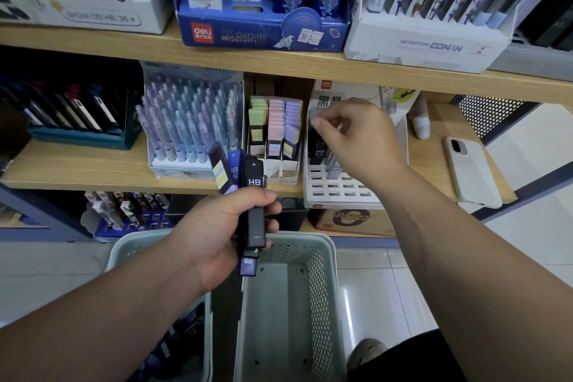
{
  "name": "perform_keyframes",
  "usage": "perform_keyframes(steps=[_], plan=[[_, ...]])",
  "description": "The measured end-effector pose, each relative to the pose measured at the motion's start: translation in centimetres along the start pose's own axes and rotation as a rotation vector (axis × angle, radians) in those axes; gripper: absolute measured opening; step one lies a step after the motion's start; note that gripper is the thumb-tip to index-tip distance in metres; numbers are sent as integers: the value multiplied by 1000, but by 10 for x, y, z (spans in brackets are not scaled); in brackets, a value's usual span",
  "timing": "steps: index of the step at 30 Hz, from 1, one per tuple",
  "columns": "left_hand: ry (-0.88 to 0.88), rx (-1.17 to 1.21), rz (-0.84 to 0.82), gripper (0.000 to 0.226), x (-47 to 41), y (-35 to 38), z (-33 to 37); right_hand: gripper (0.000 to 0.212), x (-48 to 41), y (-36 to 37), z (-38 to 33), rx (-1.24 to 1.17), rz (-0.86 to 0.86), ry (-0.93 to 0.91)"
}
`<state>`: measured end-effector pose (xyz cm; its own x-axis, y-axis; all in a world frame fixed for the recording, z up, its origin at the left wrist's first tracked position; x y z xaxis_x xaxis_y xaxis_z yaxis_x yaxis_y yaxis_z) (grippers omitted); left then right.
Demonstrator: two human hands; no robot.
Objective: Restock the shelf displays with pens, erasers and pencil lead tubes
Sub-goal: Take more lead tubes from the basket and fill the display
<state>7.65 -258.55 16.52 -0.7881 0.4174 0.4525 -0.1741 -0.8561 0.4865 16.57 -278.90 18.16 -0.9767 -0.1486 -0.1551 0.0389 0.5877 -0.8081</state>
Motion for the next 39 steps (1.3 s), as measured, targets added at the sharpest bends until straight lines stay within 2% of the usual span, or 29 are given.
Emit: perform_keyframes(steps=[3,4,6,8,11,14,18,21,25,28,39], plan=[[-4,-10,-4,20,-1,2,-1,18,13,1,-36,-462,-372,99],[-6,-16,-6,19,-1,3,-1,18,18,4,-43,-540,-482,123],[2,-40,-11,8,-2,3,-3,23,25,14,-49,-635,-577,156],[12,-67,-13,7,-2,4,-4,25,26,20,-49,-687,-580,178],[31,-71,-5,24,-3,5,-5,18,26,21,-48,-736,-598,196],[38,-35,1,31,-2,7,-5,15,25,17,-45,-801,-601,226],[48,22,-1,43,-2,7,-3,12,23,11,-33,-830,-544,261],[42,48,18,37,-3,6,-2,14,17,-4,-20,-858,-427,269],[34,17,0,25,-3,4,-2,10,9,-31,8,-693,-117,210],[24,-27,-13,20,-2,5,-3,14,9,-34,24,-462,-6,165],[30,-48,-1,13,-6,4,-7,17,9,-5,26,45,-56,-52]])
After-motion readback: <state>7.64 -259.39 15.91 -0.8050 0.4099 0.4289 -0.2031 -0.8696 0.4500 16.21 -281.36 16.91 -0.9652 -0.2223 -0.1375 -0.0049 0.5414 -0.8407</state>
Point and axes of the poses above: each hand's wrist, its own x-axis away from the middle knuckle, its own y-axis out of the palm, z = x × y, the point moved 1 cm from there along -x, towards the middle knuckle, and after that the axes turned 14 degrees about -z, right-handed, at the moved point
